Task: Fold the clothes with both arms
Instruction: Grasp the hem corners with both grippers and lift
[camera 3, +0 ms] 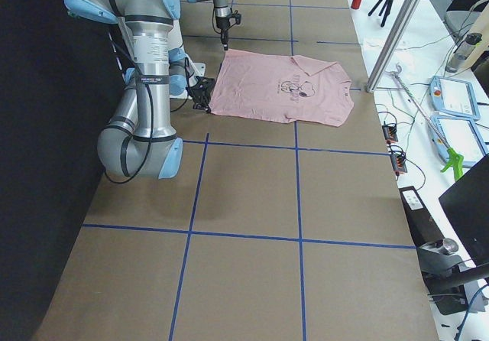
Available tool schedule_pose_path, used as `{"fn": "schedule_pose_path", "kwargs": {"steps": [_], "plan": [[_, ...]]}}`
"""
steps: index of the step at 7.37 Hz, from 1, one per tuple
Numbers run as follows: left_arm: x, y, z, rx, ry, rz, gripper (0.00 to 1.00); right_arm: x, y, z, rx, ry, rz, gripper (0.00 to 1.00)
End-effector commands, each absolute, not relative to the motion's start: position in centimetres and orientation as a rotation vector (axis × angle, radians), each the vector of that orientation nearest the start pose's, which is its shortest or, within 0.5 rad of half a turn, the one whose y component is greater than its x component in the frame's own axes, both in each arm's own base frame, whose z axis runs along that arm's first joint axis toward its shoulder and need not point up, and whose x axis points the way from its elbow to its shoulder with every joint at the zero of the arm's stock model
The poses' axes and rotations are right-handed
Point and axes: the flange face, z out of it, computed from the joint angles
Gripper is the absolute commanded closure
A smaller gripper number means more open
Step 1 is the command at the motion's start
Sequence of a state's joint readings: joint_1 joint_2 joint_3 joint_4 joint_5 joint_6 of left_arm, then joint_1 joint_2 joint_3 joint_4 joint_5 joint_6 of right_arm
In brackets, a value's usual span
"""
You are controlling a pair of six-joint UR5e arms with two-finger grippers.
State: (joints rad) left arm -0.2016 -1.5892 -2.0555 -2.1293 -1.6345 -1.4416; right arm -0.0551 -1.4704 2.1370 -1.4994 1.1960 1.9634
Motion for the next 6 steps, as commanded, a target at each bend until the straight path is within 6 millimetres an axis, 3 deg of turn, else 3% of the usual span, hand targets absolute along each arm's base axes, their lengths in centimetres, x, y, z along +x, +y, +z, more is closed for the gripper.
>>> {"fn": "schedule_pose_path", "kwargs": {"steps": [1,2,3,4,5,6], "plan": [[41.7,-21.5,30.7,0.115,1.105,-0.020,1.00,-43.8,-15.2,31.1,0.181,-0.830,0.382,1.00],[38.3,-19.9,25.8,0.040,1.135,0.032,1.00,-39.8,-15.1,28.8,0.157,-0.860,0.367,1.00],[33.0,-18.5,21.1,-0.002,1.189,0.065,1.00,-35.3,-15.0,25.0,0.135,-0.881,0.359,1.00],[28.3,-17.1,17.8,-0.040,1.206,0.091,1.00,-30.9,-14.6,21.8,0.085,-0.884,0.339,1.00],[25.4,-16.6,15.6,-0.065,1.212,0.102,1.00,-29.6,-15.0,20.1,0.031,-0.904,0.343,1.00],[26.0,-17.5,15.1,-0.058,1.190,0.083,1.00,-29.3,-16.0,20.2,0.025,-0.889,0.361,1.00]]}}
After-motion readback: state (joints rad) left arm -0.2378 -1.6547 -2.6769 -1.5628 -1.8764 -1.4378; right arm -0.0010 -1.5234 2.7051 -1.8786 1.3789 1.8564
